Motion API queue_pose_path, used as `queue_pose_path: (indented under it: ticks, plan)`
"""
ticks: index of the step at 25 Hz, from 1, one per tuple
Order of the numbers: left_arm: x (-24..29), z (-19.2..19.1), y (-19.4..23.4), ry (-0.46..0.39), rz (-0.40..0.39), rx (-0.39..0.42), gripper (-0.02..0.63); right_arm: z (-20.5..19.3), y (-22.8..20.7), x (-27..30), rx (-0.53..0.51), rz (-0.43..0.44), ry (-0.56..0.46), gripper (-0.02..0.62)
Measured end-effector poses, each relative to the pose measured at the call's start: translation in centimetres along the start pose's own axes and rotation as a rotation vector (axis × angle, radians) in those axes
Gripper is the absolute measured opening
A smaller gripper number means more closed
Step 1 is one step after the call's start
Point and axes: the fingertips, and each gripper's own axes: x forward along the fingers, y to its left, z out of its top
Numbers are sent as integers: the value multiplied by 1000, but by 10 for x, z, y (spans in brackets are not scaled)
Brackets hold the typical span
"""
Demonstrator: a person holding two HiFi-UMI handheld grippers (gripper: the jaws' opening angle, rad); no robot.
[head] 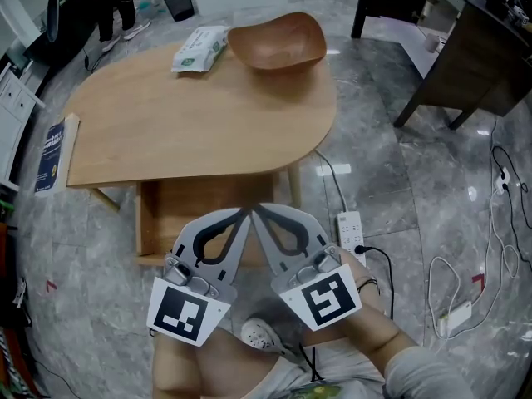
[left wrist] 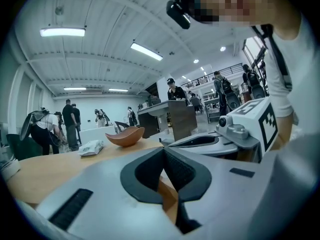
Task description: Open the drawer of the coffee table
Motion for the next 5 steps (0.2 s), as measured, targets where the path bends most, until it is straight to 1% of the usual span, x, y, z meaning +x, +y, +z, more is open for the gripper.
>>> queue_pose_path:
  ticks: [5]
  plan:
    - [2, -3, -4, 12, 3, 12, 8, -3, -3, -2, 14, 11, 14, 20]
